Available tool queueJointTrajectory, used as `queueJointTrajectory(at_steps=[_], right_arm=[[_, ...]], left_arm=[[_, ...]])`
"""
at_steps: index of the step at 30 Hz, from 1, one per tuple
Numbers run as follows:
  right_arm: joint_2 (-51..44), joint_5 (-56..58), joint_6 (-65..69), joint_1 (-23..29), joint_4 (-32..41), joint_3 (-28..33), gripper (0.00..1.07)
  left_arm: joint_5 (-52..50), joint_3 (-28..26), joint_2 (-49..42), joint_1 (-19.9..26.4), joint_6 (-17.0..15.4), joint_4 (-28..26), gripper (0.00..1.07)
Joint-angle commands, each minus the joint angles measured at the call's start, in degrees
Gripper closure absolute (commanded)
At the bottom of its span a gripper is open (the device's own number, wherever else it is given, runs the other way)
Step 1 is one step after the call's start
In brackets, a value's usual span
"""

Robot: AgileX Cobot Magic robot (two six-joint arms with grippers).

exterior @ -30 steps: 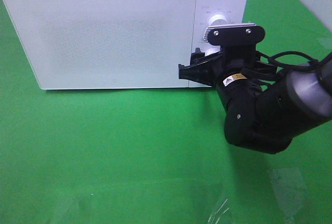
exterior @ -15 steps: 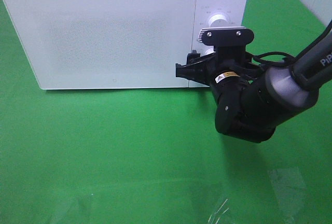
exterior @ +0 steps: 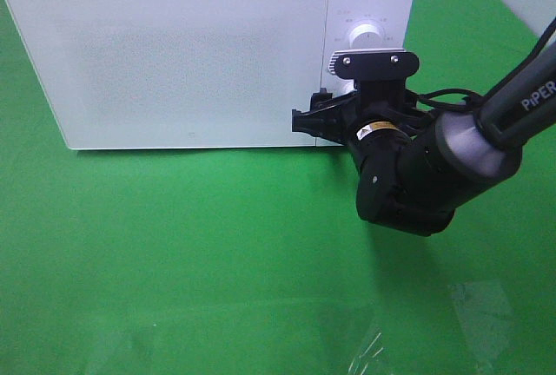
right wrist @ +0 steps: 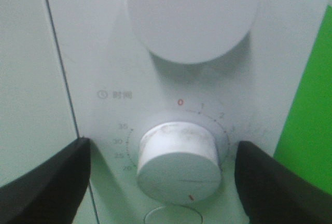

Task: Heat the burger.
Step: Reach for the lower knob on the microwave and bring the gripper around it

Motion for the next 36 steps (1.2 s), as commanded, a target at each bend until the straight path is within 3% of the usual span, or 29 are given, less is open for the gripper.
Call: queueJointTrajectory(at_steps=[1,9,13,15,18,20,21,22,24,32,35,36], right_arm=[[0.0,-1.5,0.4,-0.8,-0.6,-1.5,0.34],[0.0,-2.6,0.3,-0.8,-0.6,-1.5,0.4],[0.0,-4.5,-1.0,-0.7,-0.6,-1.5,0.51],[0.0,-6.0,-1.9,-0.7,-0.6,-1.5,0.64],[0.0,-6.2,-1.9,-0.7,-0.6,-1.5,0.68],[0.0,-6.4,-1.8,-0.7,-0.6,-1.5,0.92],[0.0,-6.4,-1.8,-0.7,-0.6,-1.5,0.92],[0.0,-6.2,-1.8,-0.7,-0.6,-1.5,1.02],[0.0,-6.2,-1.8,-0.7,-0.7,-1.5,1.07],[0.0,-6.9,2.5,-0.7,-0.7,-1.5,1.07],[0.0,-7.1,10.2,-0.7,-0.7,-1.5,1.07],[0.0,-6.9,20.0,-0.7,-1.2,-1.5,1.07]], left_arm=[[-0.6,0.2,-1.0,0.2,-0.3,-0.5,0.1],[-0.6,0.2,-1.0,0.2,-0.3,-0.5,0.1],[-0.6,0.2,-1.0,0.2,-0.3,-0.5,0.1],[-0.6,0.2,-1.0,0.2,-0.3,-0.5,0.1],[-0.6,0.2,-1.0,0.2,-0.3,-0.5,0.1],[-0.6,0.2,-1.0,0.2,-0.3,-0.5,0.1],[-0.6,0.2,-1.0,0.2,-0.3,-0.5,0.1],[-0.6,0.2,-1.0,0.2,-0.3,-0.5,0.1],[-0.6,0.2,-1.0,0.2,-0.3,-0.5,0.1],[-0.6,0.2,-1.0,0.2,-0.3,-0.5,0.1],[-0.6,0.2,-1.0,0.2,-0.3,-0.5,0.1],[-0.6,0.2,-1.0,0.2,-0.3,-0.5,0.1]])
